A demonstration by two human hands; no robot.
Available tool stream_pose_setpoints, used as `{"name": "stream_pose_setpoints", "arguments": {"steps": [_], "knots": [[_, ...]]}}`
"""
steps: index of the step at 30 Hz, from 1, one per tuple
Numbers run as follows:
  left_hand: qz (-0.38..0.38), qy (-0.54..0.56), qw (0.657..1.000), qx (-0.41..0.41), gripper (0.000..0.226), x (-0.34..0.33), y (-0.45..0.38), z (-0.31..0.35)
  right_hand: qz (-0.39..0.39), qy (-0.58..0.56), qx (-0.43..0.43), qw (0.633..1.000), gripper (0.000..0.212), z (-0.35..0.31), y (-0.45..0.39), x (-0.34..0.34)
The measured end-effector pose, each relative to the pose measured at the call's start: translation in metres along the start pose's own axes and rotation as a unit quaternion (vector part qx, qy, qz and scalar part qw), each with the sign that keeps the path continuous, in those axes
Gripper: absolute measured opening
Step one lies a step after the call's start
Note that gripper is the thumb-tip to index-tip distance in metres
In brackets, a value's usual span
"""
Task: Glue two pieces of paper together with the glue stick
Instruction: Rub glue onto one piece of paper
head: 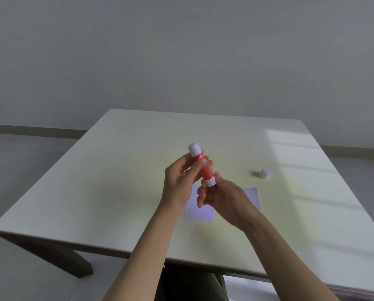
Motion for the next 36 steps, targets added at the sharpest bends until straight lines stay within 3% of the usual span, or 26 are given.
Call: {"name": "stream_pose_setpoints", "arguments": {"steps": [5,10,13,16,18,20,23,29,36], "knots": [[-0.003,0.025,1.0,-0.002,0.015,-0.002,-0.001,-0.004,0.021,-0.004,-0.002,1.0,0.043,0.002,0.001,0.003],[-0.005,0.018,1.0,-0.012,0.013,0.001,-0.002,-0.003,0.104,0.089,0.079,0.987,0.038,-0.007,0.005,0.005],[-0.026,-0.07,0.997,-0.01,0.013,0.002,-0.004,-0.003,0.147,0.067,0.149,0.976,0.036,-0.02,0.01,0.009],[-0.084,-0.158,0.983,0.03,0.04,0.016,-0.005,-0.014,0.198,0.054,0.183,0.961,0.02,-0.045,0.018,0.026],[-0.133,-0.331,0.93,0.093,0.053,0.033,-0.002,-0.025,0.242,0.08,0.178,0.95,0.011,-0.062,0.026,0.043],[-0.2,-0.482,0.838,0.163,0.064,0.047,0.005,-0.044,0.285,0.145,0.145,0.936,0.011,-0.073,0.029,0.056],[-0.274,-0.573,0.747,0.194,0.072,0.052,0.013,-0.067,0.314,0.232,0.088,0.916,0.012,-0.07,0.02,0.064],[-0.289,-0.661,0.678,0.145,0.078,0.053,0.007,-0.077,0.319,0.395,0.02,0.861,0.021,-0.045,-0.011,0.057],[-0.285,-0.683,0.659,0.136,0.092,0.059,0.001,-0.083,0.249,0.515,-0.022,0.82,0.025,-0.03,-0.039,0.039]]}}
Point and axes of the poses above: each hand's wrist, its own y-axis away from the middle knuckle, its own x-axis out of the back of the hand, z = x × y, the point moved 7 cm from there along -y, towards the middle knuckle, and after that the axes turned 15 degrees about -z, right-handed, at the moved point
